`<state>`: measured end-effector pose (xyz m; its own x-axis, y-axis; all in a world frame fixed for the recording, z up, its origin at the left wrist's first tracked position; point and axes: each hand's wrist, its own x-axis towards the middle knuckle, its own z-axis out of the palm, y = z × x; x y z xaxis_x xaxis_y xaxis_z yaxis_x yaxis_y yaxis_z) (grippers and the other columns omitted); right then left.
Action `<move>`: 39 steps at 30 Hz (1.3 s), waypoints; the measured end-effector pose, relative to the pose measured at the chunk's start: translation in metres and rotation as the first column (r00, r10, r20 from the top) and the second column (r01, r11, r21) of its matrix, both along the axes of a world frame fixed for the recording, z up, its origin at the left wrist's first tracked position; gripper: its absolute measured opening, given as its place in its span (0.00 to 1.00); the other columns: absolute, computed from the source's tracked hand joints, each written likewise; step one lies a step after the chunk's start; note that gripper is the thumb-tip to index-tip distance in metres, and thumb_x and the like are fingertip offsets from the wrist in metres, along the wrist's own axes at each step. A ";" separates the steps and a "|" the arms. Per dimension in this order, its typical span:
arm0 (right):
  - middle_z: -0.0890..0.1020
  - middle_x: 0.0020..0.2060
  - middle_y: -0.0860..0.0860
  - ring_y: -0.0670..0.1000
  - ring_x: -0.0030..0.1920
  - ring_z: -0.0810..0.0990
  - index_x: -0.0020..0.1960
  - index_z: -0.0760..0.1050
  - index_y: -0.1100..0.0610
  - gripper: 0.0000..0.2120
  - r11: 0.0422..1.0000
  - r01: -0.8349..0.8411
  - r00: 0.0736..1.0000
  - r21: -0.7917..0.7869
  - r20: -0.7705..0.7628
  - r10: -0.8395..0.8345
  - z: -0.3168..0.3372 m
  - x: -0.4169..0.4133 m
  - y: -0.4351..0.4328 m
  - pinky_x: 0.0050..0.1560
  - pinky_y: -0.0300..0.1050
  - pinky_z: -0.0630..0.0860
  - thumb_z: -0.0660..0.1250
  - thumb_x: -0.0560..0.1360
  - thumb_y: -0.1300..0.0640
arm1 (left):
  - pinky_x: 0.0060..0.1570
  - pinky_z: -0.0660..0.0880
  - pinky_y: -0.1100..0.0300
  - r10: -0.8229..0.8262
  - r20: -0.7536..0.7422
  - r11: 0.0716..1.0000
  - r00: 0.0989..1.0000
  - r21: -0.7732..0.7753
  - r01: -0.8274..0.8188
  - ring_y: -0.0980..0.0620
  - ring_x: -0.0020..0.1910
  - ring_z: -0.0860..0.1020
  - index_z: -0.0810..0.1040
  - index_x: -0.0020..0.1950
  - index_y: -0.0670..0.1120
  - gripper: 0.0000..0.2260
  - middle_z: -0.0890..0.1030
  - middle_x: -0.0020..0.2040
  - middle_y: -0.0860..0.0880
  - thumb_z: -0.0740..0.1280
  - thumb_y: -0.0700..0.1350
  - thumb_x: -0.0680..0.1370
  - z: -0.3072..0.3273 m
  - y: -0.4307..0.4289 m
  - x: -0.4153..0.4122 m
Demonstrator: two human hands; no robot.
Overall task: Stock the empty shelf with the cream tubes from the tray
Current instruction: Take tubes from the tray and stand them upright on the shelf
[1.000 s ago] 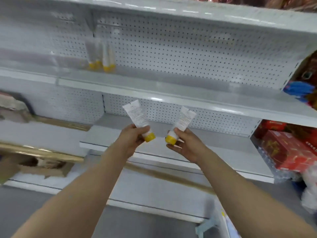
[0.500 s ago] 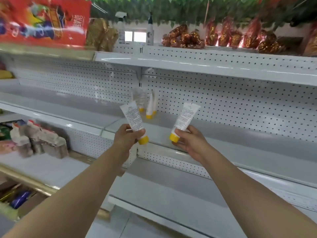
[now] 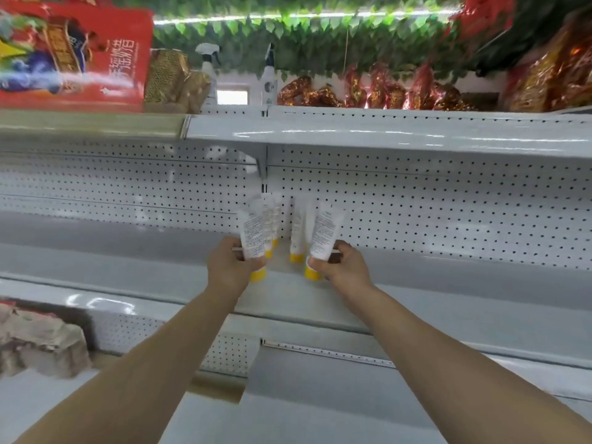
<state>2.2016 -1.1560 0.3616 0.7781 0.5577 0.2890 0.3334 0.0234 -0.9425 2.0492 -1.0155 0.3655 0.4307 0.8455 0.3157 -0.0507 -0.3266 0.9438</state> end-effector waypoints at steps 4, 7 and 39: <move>0.85 0.46 0.48 0.48 0.46 0.83 0.54 0.76 0.47 0.18 0.993 0.102 0.993 -0.057 0.069 -0.098 -0.005 -0.011 0.030 0.43 0.39 0.76 0.77 0.68 0.56 | 0.36 0.73 0.65 -0.088 0.000 0.996 0.996 0.018 0.088 0.56 0.40 0.79 0.74 0.51 0.45 0.16 0.81 0.44 0.48 0.77 0.36 0.69 -0.003 0.030 0.009; 0.85 0.46 0.49 0.47 0.43 0.83 0.55 0.76 0.47 0.18 0.982 0.166 0.983 -0.084 0.088 -0.159 -0.005 -0.016 0.047 0.43 0.38 0.77 0.77 0.68 0.55 | 0.35 0.74 0.64 -0.145 -0.027 0.988 0.989 0.044 0.146 0.54 0.41 0.81 0.74 0.49 0.46 0.16 0.83 0.45 0.48 0.77 0.37 0.68 -0.004 0.052 0.015; 0.85 0.47 0.47 0.46 0.47 0.82 0.54 0.80 0.52 0.16 0.879 0.412 0.908 -0.241 0.194 -0.373 -0.014 -0.044 0.065 0.46 0.37 0.76 0.76 0.69 0.50 | 0.45 0.78 0.57 -0.244 -0.186 0.961 0.952 0.089 0.263 0.49 0.44 0.81 0.72 0.51 0.46 0.18 0.81 0.44 0.52 0.78 0.46 0.68 -0.025 0.091 0.028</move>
<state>2.1580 -1.0907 0.3480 0.9129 0.2864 0.2909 0.3877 -0.3852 -0.8374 2.0771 -0.9240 0.3409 0.6821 0.6652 0.3038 0.0139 -0.4272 0.9040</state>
